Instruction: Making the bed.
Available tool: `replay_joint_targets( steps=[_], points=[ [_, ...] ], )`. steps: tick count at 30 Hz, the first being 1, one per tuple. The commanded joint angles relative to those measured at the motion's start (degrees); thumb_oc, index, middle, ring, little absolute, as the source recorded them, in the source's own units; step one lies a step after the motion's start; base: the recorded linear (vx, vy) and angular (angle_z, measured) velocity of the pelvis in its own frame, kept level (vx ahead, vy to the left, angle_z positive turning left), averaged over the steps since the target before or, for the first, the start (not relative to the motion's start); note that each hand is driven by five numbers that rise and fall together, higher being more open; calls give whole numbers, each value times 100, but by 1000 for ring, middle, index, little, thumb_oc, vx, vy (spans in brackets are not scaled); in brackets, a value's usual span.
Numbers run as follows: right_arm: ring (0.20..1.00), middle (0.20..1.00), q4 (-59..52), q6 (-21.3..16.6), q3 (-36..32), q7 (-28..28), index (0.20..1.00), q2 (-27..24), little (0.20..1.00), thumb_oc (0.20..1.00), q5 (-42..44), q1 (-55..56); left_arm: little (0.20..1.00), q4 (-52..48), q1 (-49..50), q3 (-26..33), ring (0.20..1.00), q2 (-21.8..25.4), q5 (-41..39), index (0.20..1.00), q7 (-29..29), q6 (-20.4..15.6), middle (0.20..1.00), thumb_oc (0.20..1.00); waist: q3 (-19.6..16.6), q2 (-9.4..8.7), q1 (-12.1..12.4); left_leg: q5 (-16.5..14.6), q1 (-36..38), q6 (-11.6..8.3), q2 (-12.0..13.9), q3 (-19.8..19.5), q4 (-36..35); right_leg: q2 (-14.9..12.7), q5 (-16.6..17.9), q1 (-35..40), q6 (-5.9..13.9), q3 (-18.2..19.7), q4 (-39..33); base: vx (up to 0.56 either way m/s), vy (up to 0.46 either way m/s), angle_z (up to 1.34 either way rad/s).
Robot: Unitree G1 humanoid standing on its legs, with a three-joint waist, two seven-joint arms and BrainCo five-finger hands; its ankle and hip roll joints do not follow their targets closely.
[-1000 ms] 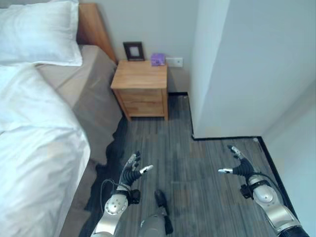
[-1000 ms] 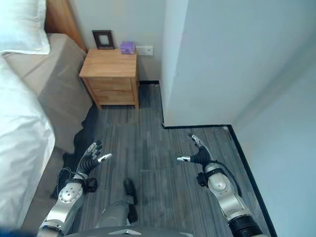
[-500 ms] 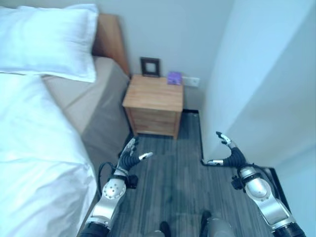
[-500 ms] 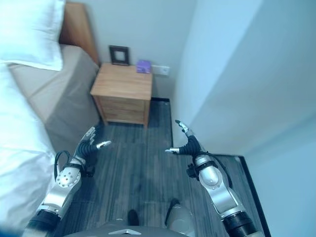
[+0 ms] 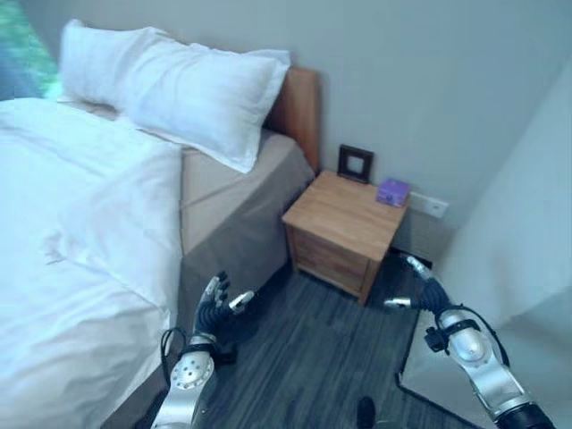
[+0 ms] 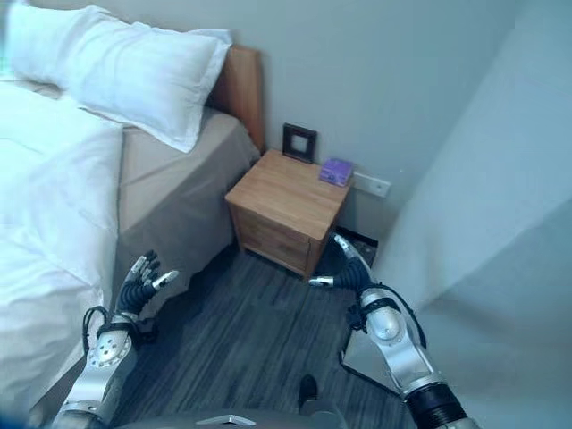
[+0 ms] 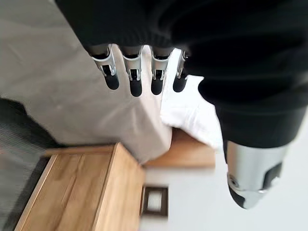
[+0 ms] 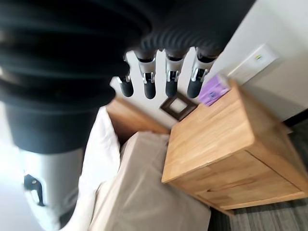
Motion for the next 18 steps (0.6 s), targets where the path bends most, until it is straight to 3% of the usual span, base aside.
replay_joint_targets(
  steps=[1,2,3,5,7,10,13,17,18],
  points=[
    [1000,1000,-447,-210,-279,-143,1000,-54,1000,1000,111,-142,1000,-326,-192,169,1000,343,-213,1000,-23,-314,1000,1000,80,10,-124,272,230,242,22,525,-706,-421,-1158,452,573,22,110,286,-13,126],
    [1000,1000,-490,-193,-288,-137,1000,-115,1000,1000,73,-190,1000,-278,-65,249,1000,314,-124,1000,-7,-296,1000,1000,59,120,-49,406,69,257,-195,617,-1235,-341,-1263,541,586,-101,110,162,35,70],
    [1000,1000,-489,-193,-284,-138,1000,-120,1000,1000,73,-189,1000,-284,-58,250,1000,308,-120,1000,-6,-294,1000,1000,50,116,-63,432,80,261,-217,611,-1282,-351,-1265,540,589,-113,110,198,42,27],
    [1000,1000,-442,-172,-265,-136,1000,-133,1000,1000,27,-266,1000,-138,12,313,1000,252,-60,1000,15,-278,1000,1000,38,198,21,807,-76,200,-298,506,-1815,-247,-1396,666,579,-270,110,163,21,9],
    [1000,1000,-385,-189,-220,-165,1000,-96,1000,1000,44,-387,1000,-39,66,411,1000,227,-23,1000,93,-282,1000,1000,112,204,183,1207,-431,99,-89,603,-2255,-166,-1534,904,528,-527,110,261,40,26],
    [1000,1000,-415,-239,-177,-148,1000,-76,1000,1000,84,-430,1000,61,68,485,1000,287,-6,1000,149,-284,1000,1000,148,163,240,1290,-445,72,4,730,-2452,-91,-1633,1113,520,-652,132,176,39,36],
    [1000,1000,-473,-269,-110,-65,1000,-94,1000,1000,144,-450,1000,44,165,562,1000,388,52,1000,186,-240,1000,1000,89,102,304,1560,-392,62,284,1321,-2438,31,-1807,1367,497,-772,209,297,159,26],
    [1000,1000,-444,-266,2,-26,1000,-57,1000,1000,112,-564,1000,105,249,583,1000,452,154,1000,162,-174,1000,1000,-19,-37,407,1594,-352,131,206,1219,-2440,-51,-1896,1392,590,-747,410,208,135,3],
    [1000,1000,-384,-260,72,-59,1000,-6,1000,1000,80,-661,1000,198,177,581,1000,526,175,1000,178,-147,1000,1000,-12,-163,493,1563,-398,150,184,1189,-2370,-126,-1919,1379,612,-755,565,150,92,-6]
  ],
)
